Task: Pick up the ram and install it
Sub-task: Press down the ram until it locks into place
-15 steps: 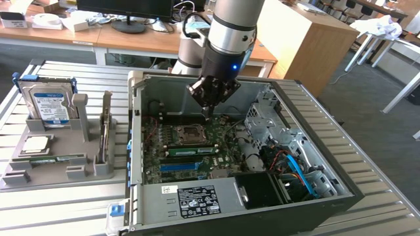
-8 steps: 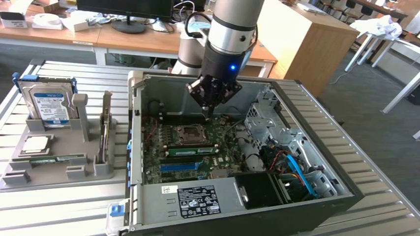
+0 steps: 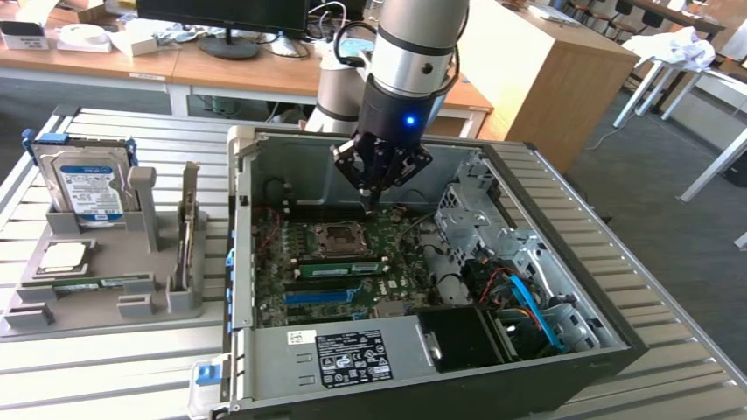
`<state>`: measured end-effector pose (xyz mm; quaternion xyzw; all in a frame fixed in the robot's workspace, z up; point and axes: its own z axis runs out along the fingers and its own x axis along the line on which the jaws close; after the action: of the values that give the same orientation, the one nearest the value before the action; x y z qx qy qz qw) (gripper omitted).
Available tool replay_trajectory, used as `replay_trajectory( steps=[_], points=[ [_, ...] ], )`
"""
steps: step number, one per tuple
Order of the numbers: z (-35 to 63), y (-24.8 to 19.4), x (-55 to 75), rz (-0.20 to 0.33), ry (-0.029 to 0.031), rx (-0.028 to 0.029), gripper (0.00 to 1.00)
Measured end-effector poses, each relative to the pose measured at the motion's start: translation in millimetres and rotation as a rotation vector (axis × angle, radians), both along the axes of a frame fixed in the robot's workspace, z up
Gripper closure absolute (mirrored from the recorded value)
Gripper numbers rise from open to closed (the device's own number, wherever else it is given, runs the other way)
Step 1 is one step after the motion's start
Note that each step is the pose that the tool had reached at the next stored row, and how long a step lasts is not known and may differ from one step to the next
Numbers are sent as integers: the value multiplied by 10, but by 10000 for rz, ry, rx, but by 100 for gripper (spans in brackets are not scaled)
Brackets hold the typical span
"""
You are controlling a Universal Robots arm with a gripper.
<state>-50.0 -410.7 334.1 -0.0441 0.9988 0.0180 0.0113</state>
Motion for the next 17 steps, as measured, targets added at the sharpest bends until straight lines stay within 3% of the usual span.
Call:
replay_trajectory(
  steps=[7, 9, 11, 12, 17],
  points=[
    [-1, 0, 0, -3, 8, 0, 90],
    [-1, 0, 2, -3, 72, 1, 90],
    [0, 0, 6, -5, 192, -6, 90],
    [1, 0, 6, -7, 217, -9, 90],
    [1, 0, 6, -72, 217, -6, 90]
  ],
)
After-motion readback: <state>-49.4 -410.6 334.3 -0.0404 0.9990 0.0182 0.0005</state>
